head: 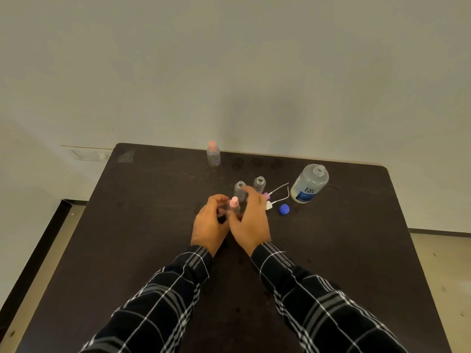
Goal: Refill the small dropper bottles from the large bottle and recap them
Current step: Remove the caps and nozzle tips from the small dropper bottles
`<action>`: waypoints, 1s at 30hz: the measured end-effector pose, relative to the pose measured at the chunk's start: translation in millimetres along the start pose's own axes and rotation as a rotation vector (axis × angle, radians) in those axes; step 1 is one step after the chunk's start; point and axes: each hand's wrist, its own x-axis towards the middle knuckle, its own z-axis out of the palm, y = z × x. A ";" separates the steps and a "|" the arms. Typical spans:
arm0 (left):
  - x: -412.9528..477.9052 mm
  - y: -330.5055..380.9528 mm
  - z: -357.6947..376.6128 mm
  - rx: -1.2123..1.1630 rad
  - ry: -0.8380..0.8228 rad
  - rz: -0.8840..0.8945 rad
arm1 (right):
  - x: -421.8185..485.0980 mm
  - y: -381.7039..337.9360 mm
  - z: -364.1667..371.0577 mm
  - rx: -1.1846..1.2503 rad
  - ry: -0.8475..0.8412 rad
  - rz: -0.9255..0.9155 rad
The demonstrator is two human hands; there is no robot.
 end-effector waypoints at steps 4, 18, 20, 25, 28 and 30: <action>-1.9 -2.1 0.4 -0.013 -0.001 0.007 | 0.8 -0.8 8.6 -0.051 0.087 0.189; 5.2 -2.0 3.1 0.003 -0.029 0.028 | 7.1 11.7 -5.7 -0.154 -0.001 -0.184; 6.0 -2.3 1.9 0.006 -0.026 0.034 | 10.7 6.4 -11.0 -0.106 -0.034 -0.248; 9.5 -3.6 -4.0 0.011 -0.017 0.047 | 3.0 22.3 -28.0 0.084 0.177 -0.322; 13.7 -6.7 -9.5 0.024 0.011 0.067 | -3.0 42.7 -36.1 0.316 0.401 -0.092; 16.4 -8.8 -12.7 0.036 0.029 0.074 | -5.3 52.7 -39.2 0.456 0.518 0.057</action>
